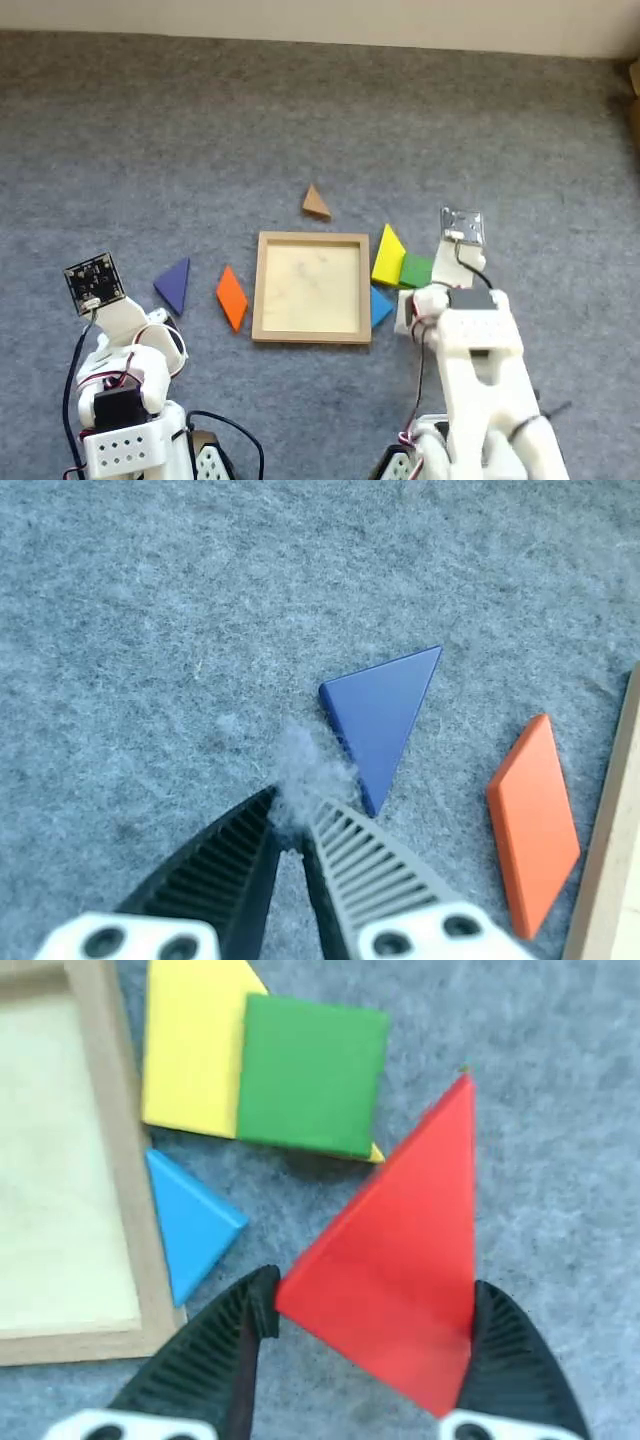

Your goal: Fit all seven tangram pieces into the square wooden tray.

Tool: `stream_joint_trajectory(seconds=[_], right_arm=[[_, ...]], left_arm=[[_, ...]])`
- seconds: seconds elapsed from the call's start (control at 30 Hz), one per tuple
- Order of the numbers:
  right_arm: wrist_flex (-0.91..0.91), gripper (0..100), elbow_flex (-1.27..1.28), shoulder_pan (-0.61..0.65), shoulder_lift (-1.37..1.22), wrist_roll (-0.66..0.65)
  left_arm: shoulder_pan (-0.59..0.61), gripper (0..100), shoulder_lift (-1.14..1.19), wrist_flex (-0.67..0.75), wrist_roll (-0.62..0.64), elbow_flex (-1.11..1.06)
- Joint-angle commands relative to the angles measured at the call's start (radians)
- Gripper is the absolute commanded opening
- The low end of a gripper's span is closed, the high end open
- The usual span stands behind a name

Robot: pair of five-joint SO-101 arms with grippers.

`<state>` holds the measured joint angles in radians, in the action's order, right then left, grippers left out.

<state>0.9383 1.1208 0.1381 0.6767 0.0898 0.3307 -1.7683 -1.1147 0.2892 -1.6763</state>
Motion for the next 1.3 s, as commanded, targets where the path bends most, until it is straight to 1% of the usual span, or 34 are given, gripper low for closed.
stream_joint_trajectory(seconds=[0.0,0.13,0.23,0.4,0.57,0.7,0.87,1.07,1.27], right_arm=[[0.005,19.2,0.018,-0.004,0.18,-0.026],[0.007,19.2,0.021,0.053,0.278,-0.026],[0.007,19.2,0.021,0.122,0.286,-0.021],[0.005,19.2,-0.033,0.246,0.239,-0.02],[0.005,19.2,-0.162,0.34,0.108,-0.017],[0.005,19.2,-0.292,0.394,-0.041,0.086],[0.001,19.2,-0.417,0.463,-0.223,0.147],[-0.002,19.2,-0.518,0.481,-0.383,0.296],[-0.145,19.2,-0.521,0.483,-0.466,0.313]], left_arm=[[0.013,1,-0.024,0.008,0.008,-0.021],[0.013,1,-0.024,0.008,0.008,-0.021],[0.013,1,-0.024,0.008,0.008,-0.021],[0.013,1,-0.024,0.008,0.008,-0.021],[0.013,1,-0.024,0.008,0.008,-0.021],[0.013,1,-0.024,0.008,0.008,-0.021],[0.013,1,-0.024,0.008,0.008,-0.021],[0.013,1,-0.024,0.008,0.008,-0.021],[0.013,1,-0.024,0.008,0.008,-0.021]])
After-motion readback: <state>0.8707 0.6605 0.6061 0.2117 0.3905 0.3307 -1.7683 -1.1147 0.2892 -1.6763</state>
